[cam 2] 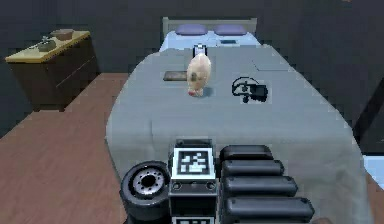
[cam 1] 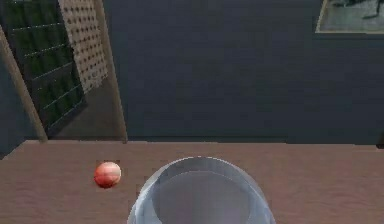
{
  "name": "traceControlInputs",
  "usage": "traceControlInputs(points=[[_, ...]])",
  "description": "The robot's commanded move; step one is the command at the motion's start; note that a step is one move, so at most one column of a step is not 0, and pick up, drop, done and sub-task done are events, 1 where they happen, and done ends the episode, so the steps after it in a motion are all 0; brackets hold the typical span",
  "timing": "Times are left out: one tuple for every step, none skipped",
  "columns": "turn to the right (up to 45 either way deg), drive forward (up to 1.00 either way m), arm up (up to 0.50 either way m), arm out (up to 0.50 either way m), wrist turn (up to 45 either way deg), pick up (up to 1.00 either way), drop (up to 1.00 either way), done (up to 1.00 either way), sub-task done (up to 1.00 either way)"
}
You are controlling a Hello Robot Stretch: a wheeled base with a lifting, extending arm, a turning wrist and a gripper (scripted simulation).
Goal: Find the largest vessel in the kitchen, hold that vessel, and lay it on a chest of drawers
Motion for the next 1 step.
traceControlInputs(points=[[0.0,0.5,0.0,0.0,0.0,0.0,0.0,0.0,0.0]])
